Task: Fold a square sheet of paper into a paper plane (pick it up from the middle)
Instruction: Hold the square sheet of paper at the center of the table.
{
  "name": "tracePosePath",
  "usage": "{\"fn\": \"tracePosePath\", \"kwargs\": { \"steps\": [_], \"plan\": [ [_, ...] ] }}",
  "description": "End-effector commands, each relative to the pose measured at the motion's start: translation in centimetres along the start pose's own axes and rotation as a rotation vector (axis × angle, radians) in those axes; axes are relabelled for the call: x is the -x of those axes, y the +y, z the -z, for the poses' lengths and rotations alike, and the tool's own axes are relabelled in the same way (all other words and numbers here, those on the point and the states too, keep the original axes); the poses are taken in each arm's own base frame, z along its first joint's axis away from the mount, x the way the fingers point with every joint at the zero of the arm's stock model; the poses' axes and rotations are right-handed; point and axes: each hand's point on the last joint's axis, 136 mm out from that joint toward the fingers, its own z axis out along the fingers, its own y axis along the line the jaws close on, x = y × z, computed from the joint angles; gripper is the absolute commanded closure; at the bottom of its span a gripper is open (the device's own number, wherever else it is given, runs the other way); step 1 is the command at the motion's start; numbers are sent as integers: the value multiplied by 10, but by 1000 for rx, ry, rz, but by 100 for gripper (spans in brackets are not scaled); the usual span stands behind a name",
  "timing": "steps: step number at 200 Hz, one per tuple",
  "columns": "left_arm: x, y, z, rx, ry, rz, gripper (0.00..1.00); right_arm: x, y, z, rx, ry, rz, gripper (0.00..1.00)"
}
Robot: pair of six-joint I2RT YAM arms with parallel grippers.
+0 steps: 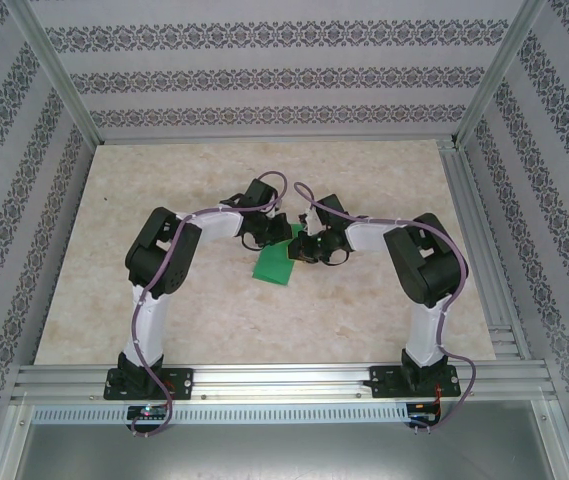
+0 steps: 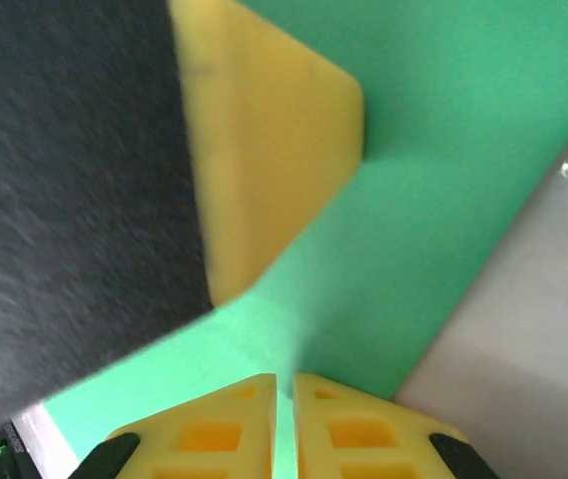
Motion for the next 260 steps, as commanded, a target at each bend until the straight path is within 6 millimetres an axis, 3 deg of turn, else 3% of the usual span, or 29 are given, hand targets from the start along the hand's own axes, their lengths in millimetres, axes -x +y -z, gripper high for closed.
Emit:
{"fn": "tracePosePath", "kwargs": {
  "steps": [1,39,71,117,148,207,260],
  "plan": [
    [1,10,-3,39,11,-13,90,6,11,13,-1,-56,16,86],
    [1,5,0,19,12,-25,90,38,15,30,34,-177,-17,86],
    [3,-7,6,-21,4,-34,90,47,7,19,12,-172,-38,87],
    [2,-17,33,-32,-49,-29,90,52,-9,10,-22,-179,-77,88],
    [-21,-14,39,-21,-35,-14,91,53,-15,8,-46,-176,-89,88],
    [-81,-33,29,-36,64,-56,91,51,-26,9,-93,-176,-128,88],
    [-91,-8,15,69,88,-46,91,51,-24,11,-83,-179,-127,88]
  ]
}}
